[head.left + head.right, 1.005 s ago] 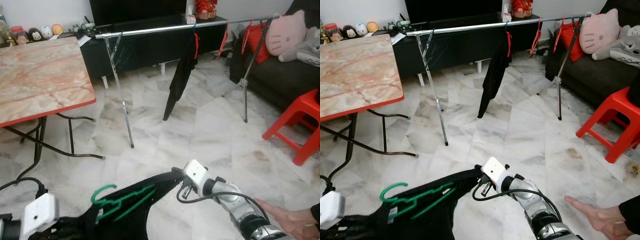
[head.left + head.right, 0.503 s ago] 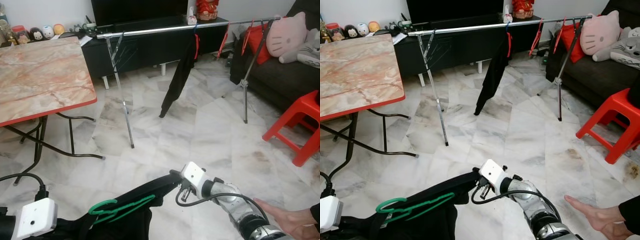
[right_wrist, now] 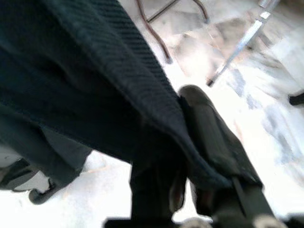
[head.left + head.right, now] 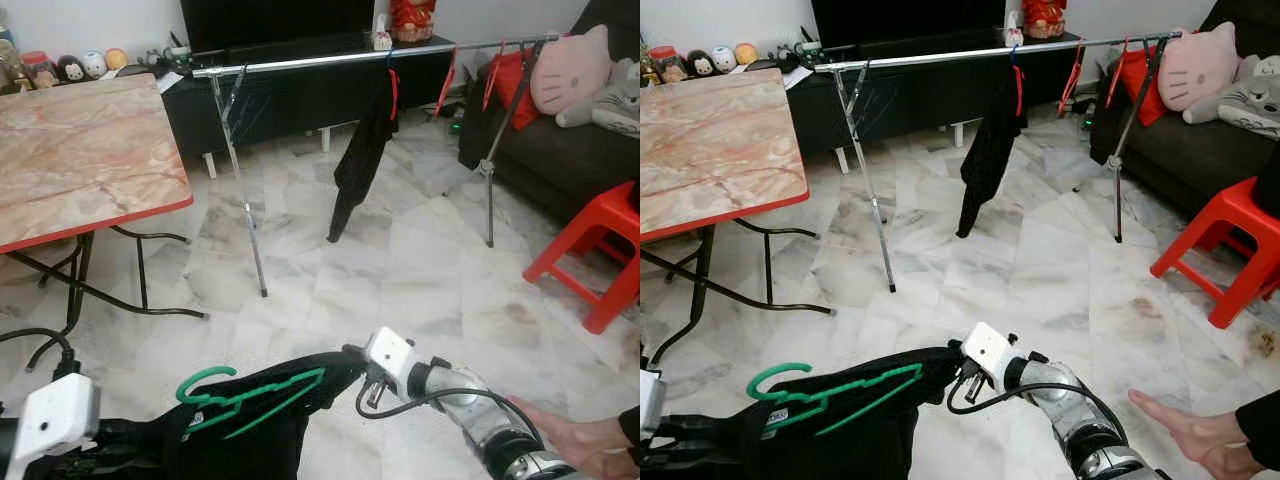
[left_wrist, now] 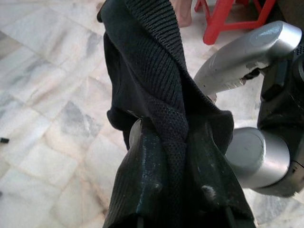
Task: Hang hanger
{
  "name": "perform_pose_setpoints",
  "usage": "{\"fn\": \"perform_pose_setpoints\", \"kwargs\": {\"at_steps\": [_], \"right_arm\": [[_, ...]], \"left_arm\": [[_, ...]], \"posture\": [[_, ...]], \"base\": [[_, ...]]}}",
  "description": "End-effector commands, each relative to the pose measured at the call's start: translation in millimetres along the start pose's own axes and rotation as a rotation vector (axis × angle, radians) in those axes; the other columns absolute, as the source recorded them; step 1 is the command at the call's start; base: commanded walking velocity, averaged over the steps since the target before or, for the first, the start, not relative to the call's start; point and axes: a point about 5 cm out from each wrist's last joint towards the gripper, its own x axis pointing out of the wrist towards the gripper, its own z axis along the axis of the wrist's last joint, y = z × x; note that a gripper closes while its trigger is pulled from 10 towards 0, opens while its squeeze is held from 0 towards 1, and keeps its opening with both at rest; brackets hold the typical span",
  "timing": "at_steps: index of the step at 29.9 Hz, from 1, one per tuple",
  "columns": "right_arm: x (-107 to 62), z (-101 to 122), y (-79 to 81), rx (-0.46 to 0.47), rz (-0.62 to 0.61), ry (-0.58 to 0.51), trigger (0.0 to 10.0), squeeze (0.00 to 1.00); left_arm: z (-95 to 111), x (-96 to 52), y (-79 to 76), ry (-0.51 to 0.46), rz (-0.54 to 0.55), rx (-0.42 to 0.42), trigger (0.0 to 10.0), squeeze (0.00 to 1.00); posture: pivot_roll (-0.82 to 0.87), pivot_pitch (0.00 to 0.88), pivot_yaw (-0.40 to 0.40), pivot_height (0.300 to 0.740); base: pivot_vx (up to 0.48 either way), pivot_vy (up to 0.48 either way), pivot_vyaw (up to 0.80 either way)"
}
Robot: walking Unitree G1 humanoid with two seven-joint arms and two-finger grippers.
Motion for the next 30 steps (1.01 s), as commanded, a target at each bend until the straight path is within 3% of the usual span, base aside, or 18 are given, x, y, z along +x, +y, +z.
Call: {"fn": "perform_pose_setpoints", "kwargs": {"at_steps": [1,5,7,11,15,19,30], "right_arm": [[-31.6,-36.2,-17.8,0.044,-0.116,0.170,0.0,0.00],[-35.0,-37.3,-21.4,0.033,-0.125,0.182,0.0,0.00],[-45.5,-41.1,-32.1,0.001,-0.151,0.223,0.0,0.00],[-53.3,-44.5,-38.6,-0.011,-0.171,0.251,0.0,0.00],[-61.7,-49.6,-43.4,-0.044,-0.191,0.290,0.0,0.00],[-69.9,-53.2,-50.3,-0.036,-0.233,0.318,0.0,0.00],[-74.5,-57.1,-51.3,-0.094,-0.226,0.364,0.0,0.00]], "left_arm": [[-2.6,-11.4,1.7,0.112,-0.034,0.053,10.0,0.00],[-3.3,-10.7,1.4,0.112,-0.037,0.049,10.0,0.00],[-1.5,-9.2,0.6,0.083,-0.044,0.049,10.0,0.00],[2.1,-10.0,-1.4,0.059,-0.058,0.045,10.0,0.00],[17.2,-11.1,0.2,-0.066,-0.037,0.048,10.0,0.00],[16.3,-7.6,-4.4,-0.050,-0.082,0.050,10.0,0.00],[21.3,-2.3,-5.1,-0.111,-0.099,0.045,10.0,0.00]], "posture": [[-0.01,0.000,0.011,0.732],[-0.02,0.000,0.013,0.732],[-0.02,0.000,0.013,0.732],[-0.02,0.000,0.013,0.732],[-0.01,0.000,0.014,0.732],[-0.01,0.000,0.015,0.732],[-0.01,0.000,0.016,0.732]], "base": [[0.000,0.000,0.00],[0.000,0.000,0.00],[0.000,0.000,0.00],[0.000,0.000,0.00],[0.000,0.000,0.00],[0.000,0.000,0.00],[0.000,0.000,0.00]]}}
